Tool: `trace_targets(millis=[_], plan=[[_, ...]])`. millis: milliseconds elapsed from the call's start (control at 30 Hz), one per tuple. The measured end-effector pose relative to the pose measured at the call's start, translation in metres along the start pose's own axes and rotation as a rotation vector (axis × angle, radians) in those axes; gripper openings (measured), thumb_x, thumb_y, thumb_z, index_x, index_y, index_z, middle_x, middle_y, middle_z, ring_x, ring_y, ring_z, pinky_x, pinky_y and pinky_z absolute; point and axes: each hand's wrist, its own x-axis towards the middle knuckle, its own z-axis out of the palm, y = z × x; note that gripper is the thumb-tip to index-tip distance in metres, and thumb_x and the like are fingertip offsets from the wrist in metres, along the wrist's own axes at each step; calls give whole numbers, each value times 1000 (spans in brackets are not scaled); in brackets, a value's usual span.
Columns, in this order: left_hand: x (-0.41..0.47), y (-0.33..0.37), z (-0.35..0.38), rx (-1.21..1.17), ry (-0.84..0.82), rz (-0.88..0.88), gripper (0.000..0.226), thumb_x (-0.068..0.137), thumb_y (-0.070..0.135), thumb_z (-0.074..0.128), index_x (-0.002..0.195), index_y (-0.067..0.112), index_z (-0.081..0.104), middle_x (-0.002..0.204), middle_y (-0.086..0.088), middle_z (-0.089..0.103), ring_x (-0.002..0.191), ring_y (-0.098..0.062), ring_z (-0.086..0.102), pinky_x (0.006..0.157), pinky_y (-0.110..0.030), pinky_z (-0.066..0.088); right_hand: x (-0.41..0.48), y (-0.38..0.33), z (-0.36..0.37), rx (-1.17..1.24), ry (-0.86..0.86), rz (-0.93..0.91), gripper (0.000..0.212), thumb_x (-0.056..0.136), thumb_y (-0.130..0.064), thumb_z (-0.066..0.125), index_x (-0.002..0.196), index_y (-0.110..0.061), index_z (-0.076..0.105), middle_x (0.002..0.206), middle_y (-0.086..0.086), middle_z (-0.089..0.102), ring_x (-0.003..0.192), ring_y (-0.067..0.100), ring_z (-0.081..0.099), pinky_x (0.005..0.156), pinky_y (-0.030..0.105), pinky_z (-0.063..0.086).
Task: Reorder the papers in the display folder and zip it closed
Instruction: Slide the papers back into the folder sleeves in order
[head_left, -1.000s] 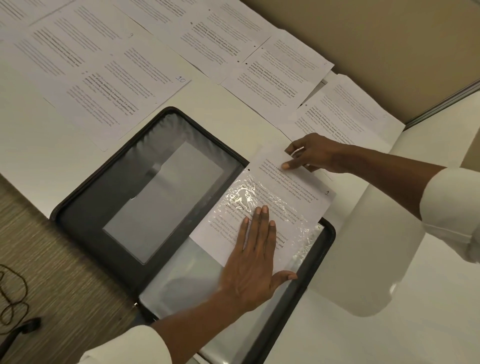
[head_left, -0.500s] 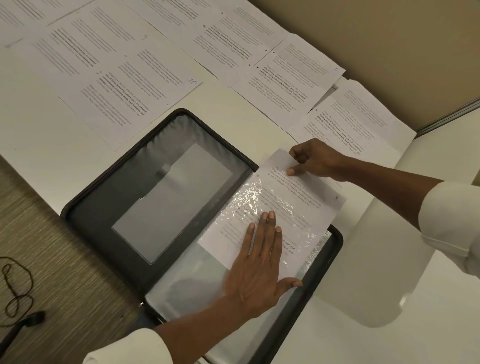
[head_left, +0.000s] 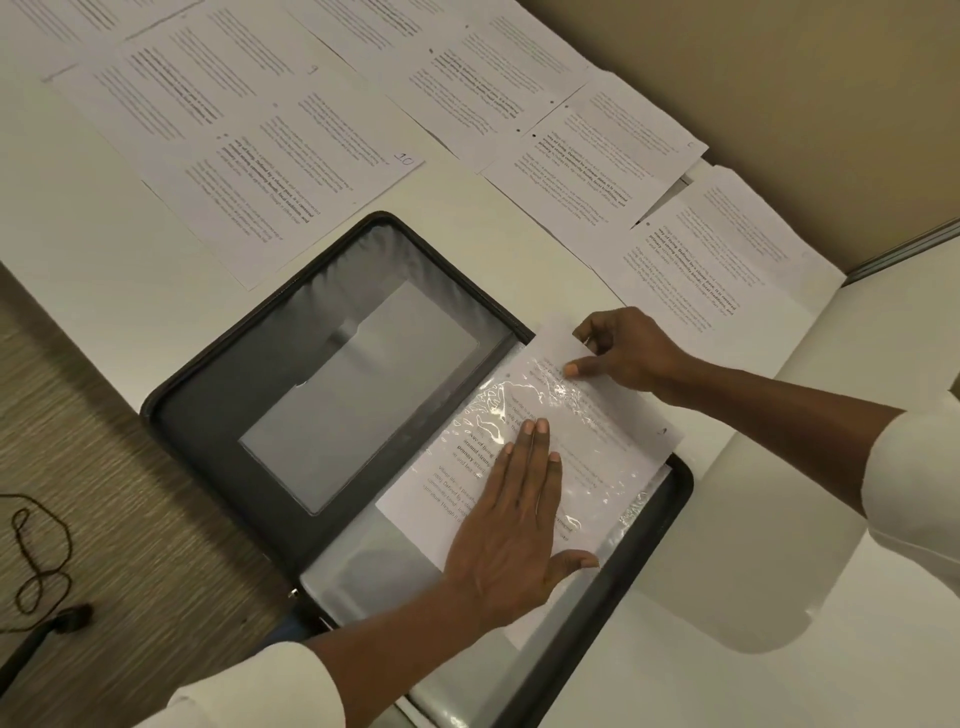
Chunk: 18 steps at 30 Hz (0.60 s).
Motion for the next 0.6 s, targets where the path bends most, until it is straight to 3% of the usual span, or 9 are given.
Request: trace_targets(millis=[167, 300, 400, 500, 600], plan=[[2, -1, -2, 21, -40, 38, 110, 97, 86, 22, 168, 3, 12, 176, -20, -7, 164, -39, -4, 128, -57, 25, -6, -6, 6, -4, 15, 23, 40, 69, -32, 97, 97, -18, 71, 68, -15, 67, 64, 3, 59, 59, 16, 42], [4, 2, -3, 26, -44, 34, 109, 96, 87, 21, 168, 5, 12, 176, -19, -10, 163, -39, -7, 128, -57, 23, -13, -10, 11, -11, -18, 18, 49, 69, -37, 96, 106, -21, 67, 94, -10, 75, 85, 7, 68, 70, 22, 48], [-1, -4, -1, 5, -22, 19, 107, 98, 85, 24, 168, 4, 16, 177, -19, -5, 164, -39, -2, 129, -55, 25, -16, -12, 18, -55, -22, 27, 59, 64, -36, 99, 110, -20, 66, 101, -10, 71, 92, 7, 66, 75, 24, 52], [-6, -11, -1, 26, -3, 44, 105, 99, 83, 26, 167, 4, 21, 177, -20, -2, 164, -38, -2, 130, -53, 22, -13, -11, 21, -62, 15, 49, 65, 57, -36, 103, 110, -21, 67, 106, -1, 73, 98, 17, 68, 82, 33, 56], [-6, -13, -3, 47, 5, 63, 105, 99, 84, 24, 167, 4, 21, 177, -19, -2, 164, -38, -2, 131, -51, 16, -13, -15, 20, -2, -14, 79, 58, 64, -28, 100, 111, -20, 67, 104, 3, 75, 96, 21, 71, 73, 29, 54]])
